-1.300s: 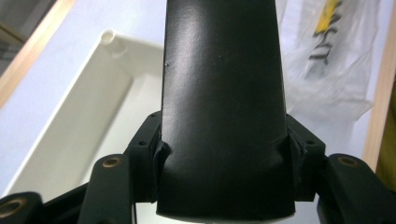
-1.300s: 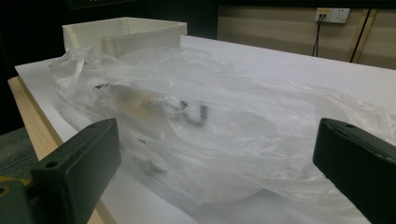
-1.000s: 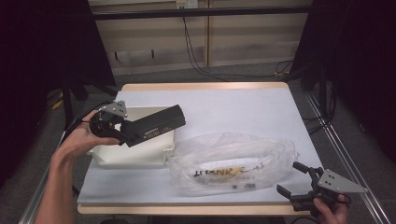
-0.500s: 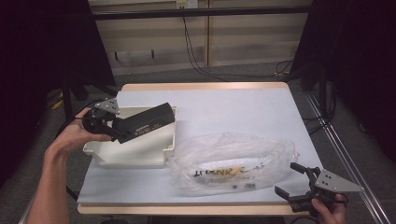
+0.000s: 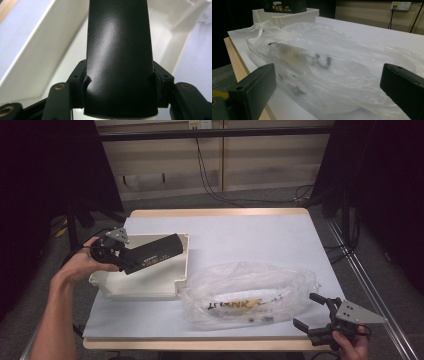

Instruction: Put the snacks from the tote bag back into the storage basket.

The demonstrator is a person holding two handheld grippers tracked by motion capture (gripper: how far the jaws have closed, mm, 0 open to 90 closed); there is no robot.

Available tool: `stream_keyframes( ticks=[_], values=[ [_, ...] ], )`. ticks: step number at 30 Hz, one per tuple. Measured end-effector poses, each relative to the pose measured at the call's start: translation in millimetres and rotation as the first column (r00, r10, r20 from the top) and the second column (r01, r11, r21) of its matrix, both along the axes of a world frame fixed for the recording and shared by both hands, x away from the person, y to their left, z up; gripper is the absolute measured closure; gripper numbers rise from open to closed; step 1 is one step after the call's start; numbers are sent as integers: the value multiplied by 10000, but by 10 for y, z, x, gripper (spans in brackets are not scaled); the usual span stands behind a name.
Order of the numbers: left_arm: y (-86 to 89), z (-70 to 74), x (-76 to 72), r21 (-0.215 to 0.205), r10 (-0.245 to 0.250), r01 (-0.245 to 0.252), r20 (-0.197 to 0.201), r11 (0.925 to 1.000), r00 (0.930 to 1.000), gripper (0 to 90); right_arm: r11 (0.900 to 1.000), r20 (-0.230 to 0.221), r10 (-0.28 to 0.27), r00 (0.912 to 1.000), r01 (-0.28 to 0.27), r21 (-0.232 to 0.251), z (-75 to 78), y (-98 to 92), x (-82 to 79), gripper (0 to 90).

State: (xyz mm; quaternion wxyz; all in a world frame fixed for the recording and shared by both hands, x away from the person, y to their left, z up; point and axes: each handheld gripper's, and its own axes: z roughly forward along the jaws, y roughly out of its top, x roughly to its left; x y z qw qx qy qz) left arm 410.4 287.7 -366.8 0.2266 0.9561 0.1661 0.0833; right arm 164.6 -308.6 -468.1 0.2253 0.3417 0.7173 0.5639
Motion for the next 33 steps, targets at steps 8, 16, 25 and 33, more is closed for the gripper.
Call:
stream_keyframes(
  ticks=[8, 16, 25, 33],
  values=[
    [6, -142, 116, 201, -15, 20, -279, 9998, 9996, 428, 10000, -15, -16, 10000, 17, 8, -2, 3, -1, 0],
    [-14, -261, 188, 106, -28, 32, -428, 9999, 9991, 428, 9999, -76, 116, 9999, -115, 34, -1, 21, 5, 0],
    [-54, -382, 252, 357, -73, 97, -658, 9993, 9978, 428, 9999, -60, 132, 9999, -132, 49, -2, 19, -4, 0],
    [-90, -454, 324, 487, -159, 204, -911, 9986, 9957, 427, 9997, -96, 242, 9997, -242, -13, -4, 21, 0, 0]
  ],
)
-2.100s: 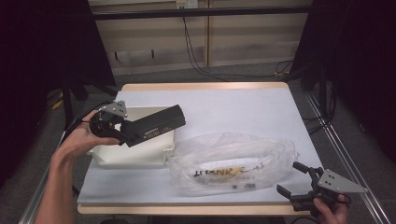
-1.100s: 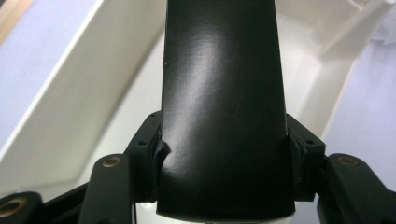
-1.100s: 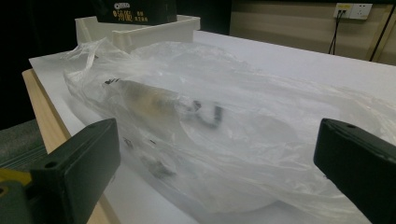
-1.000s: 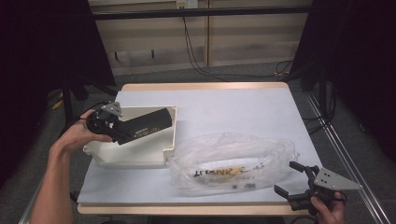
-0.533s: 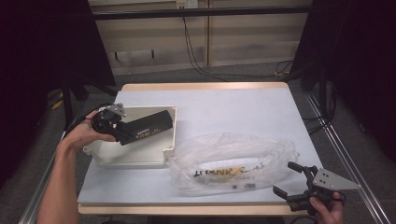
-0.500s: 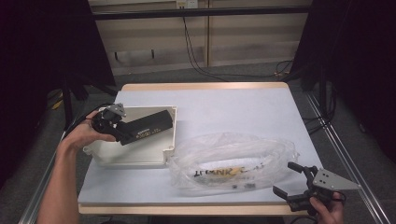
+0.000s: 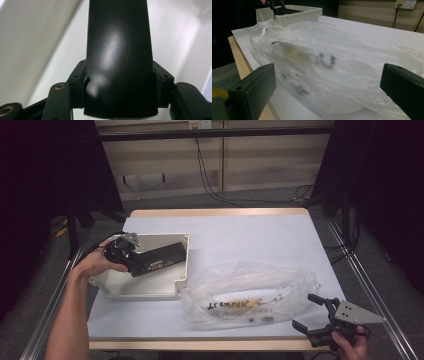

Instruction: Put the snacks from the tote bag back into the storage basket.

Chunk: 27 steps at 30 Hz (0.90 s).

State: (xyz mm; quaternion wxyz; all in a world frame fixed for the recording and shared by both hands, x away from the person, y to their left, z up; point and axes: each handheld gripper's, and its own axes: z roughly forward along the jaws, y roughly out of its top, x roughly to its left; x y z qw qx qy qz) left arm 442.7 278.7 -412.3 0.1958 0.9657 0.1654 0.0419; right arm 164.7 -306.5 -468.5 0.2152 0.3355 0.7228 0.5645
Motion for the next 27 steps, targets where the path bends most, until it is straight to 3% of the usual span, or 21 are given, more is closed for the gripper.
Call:
stream_keyframes(
  ticks=[5, 11, 15, 20, 22, 24, 25, 27],
  values=[
    [-28, -59, 35, 136, -86, 87, -97, 9999, 9999, 427, 10000, -110, 85, 9999, -86, -33, -2, -9, 10, 0],
    [-50, -88, 82, 248, 190, -193, 111, 9995, 9998, 421, 10000, -86, 25, 10000, -25, 1, -5, -5, 11, 0],
    [-54, -96, 114, 284, 843, -844, 47, 9960, 9964, 389, 9998, -89, 182, 9998, -183, -122, -10, -6, 17, 0],
    [-53, -93, 175, 18, 1896, -1896, -121, 9819, 9818, 335, 9996, -65, 237, 9997, -238, -173, -11, 5, 21, 0],
    [-68, -99, 199, 36, 2109, -2108, -180, 9775, 9774, 313, 9995, -90, 281, 9996, -282, -155, -11, 10, 21, 0],
    [-100, -134, 221, -79, 2571, -2574, -224, 9663, 9661, 286, 9993, -104, 320, 9994, -322, -200, -11, 12, 22, 0],
    [-100, -141, 240, 70, 2444, -2443, -205, 9697, 9695, 279, 9991, -151, 361, 9992, -364, -202, -10, 16, 22, 0],
    [-115, -174, 270, 22, 2826, -2827, -294, 9592, 9588, 260, 9990, -142, 384, 9992, -387, -207, -13, 23, 26, 0]
  ],
)
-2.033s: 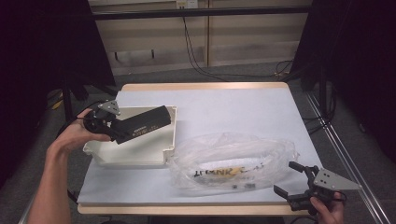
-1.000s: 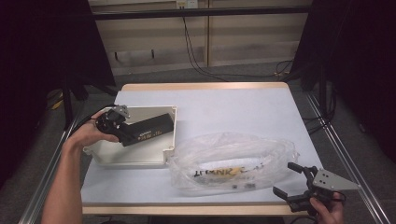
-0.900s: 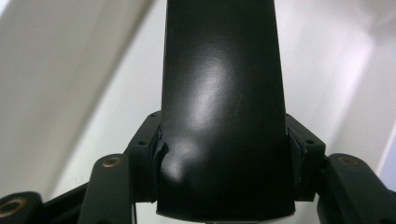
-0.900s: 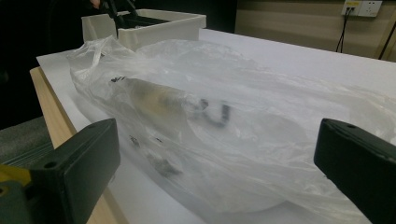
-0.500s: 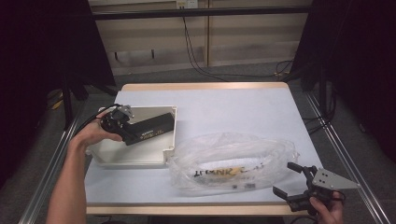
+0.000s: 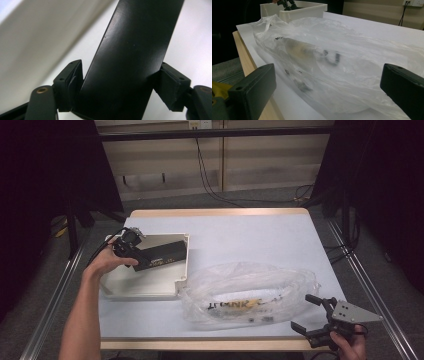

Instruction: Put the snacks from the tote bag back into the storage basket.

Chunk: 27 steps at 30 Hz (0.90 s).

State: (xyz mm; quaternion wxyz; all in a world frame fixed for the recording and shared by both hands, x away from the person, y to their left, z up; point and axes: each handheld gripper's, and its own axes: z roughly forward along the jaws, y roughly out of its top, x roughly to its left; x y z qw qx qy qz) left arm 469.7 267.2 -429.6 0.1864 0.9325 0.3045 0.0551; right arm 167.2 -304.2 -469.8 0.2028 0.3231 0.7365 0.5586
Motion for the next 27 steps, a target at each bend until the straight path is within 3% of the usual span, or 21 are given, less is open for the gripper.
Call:
stream_keyframes(
  ticks=[8, 9, 10, 14, 20, 27],
  values=[
    [-28, -38, 64, -136, 483, -486, -225, 9987, 9986, 195, 10000, -15, 85, 10000, -85, -23, -2, -4, 2, 0],
    [-46, -54, 56, -361, 815, -822, -188, 9960, 9965, 185, 10000, 9, 77, 10000, -77, -22, -1, -3, 2, 0],
    [-37, -47, 74, -192, 622, -626, -203, 9979, 9979, 169, 10000, 7, 83, 10000, -83, -4, -2, 0, 1, 0],
    [-51, -60, 75, -336, 810, -818, -221, 9961, 9965, 157, 9999, 25, 147, 9999, -147, -39, 0, 2, 1, 0],
    [-14, -79, 31, -387, 644, -642, 26, 9972, 9979, 138, 9998, -30, 165, 9999, -165, -66, -5, -2, -2, 0],
    [63, -89, -22, -694, 1053, -1036, 216, 9922, 9942, 79, 9999, -15, 147, 9999, -147, -44, -1, -6, -9, 0]
  ],
)
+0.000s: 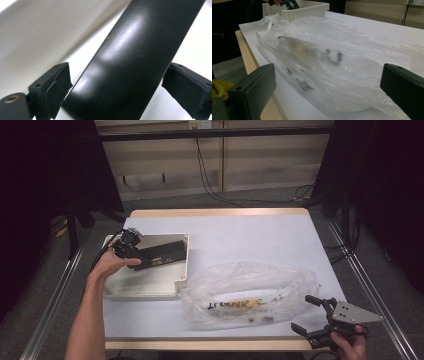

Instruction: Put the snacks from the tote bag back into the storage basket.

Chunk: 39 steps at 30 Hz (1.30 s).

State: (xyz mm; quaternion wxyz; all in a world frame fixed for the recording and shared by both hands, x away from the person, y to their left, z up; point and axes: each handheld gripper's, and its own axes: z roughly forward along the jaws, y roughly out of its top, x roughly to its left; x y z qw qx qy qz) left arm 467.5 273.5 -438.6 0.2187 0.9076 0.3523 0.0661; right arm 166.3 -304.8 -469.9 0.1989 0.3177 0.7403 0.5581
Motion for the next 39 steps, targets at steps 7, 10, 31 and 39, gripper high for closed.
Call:
stream_keyframes(
  ticks=[7, 10, 31, 39],
  values=[
    [101, 114, -114, -147, 286, -278, 595, 9995, 9978, 85, 10000, 0, 57, 10000, -57, -7, -1, 12, 9, 0],
    [147, 190, -198, -530, 751, -693, 1168, 9962, 9903, 107, 10000, -18, 20, 10000, -20, -18, 3, 16, 9, 0],
    [203, 291, -899, -1791, 1534, -1036, 2916, 9784, 9442, 746, 9999, 15, 76, 10000, -76, 73, 4, 13, 12, 0],
    [127, 53, -992, -1864, 1502, -994, 2823, 9774, 9475, 891, 10000, -26, 57, 10000, -57, 46, 1, 14, 21, 0]
  ],
)
